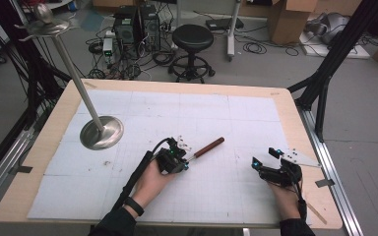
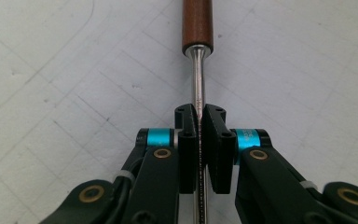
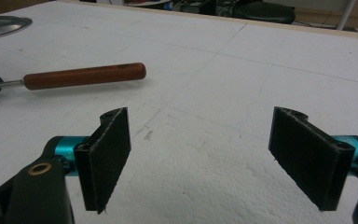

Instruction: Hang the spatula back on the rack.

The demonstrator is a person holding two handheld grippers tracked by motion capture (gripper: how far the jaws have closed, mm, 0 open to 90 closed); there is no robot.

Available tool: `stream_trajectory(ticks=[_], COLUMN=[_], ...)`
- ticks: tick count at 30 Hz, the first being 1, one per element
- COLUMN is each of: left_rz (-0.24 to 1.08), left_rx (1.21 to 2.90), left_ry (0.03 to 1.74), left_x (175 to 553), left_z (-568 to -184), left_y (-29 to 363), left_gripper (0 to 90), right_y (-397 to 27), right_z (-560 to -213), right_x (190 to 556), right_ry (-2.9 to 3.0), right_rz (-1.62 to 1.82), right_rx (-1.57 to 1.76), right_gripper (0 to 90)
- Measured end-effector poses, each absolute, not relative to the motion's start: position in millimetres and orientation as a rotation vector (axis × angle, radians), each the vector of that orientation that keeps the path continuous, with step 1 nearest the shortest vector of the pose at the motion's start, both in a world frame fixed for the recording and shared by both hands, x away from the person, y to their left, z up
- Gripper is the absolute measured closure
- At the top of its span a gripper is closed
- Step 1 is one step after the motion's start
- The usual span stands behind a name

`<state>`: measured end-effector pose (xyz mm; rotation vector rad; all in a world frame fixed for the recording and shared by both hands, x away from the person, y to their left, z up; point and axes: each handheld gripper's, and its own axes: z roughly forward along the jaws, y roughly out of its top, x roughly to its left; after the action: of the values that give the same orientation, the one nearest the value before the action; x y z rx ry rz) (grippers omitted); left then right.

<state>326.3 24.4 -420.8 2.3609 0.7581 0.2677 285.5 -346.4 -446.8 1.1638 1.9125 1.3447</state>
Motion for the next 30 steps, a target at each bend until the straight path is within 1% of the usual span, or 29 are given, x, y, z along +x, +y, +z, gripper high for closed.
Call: stream_trajectory(ticks=[9, 19, 30], left_rz=[0.314, 0.363, 0.501], left_rx=[2.223, 2.026, 1.852], left_ry=[0.756, 0.756, 0.772], left_x=[321.3, 307.0, 287.7], left_z=[-398.3, -369.8, -338.7], left_y=[60.5, 116.6, 181.7], left_gripper=[84.4, 84.4, 84.4], right_y=[-346.2, -346.5, -346.2], right_z=[-446.7, -446.8, -446.9], right_x=[285.0, 285.7, 285.5], right_ry=[1.915, 1.911, 1.914], right_rz=[1.341, 1.345, 1.338], right_rx=[1.168, 1.17, 1.172], right_gripper=[20.2, 20.2, 20.3])
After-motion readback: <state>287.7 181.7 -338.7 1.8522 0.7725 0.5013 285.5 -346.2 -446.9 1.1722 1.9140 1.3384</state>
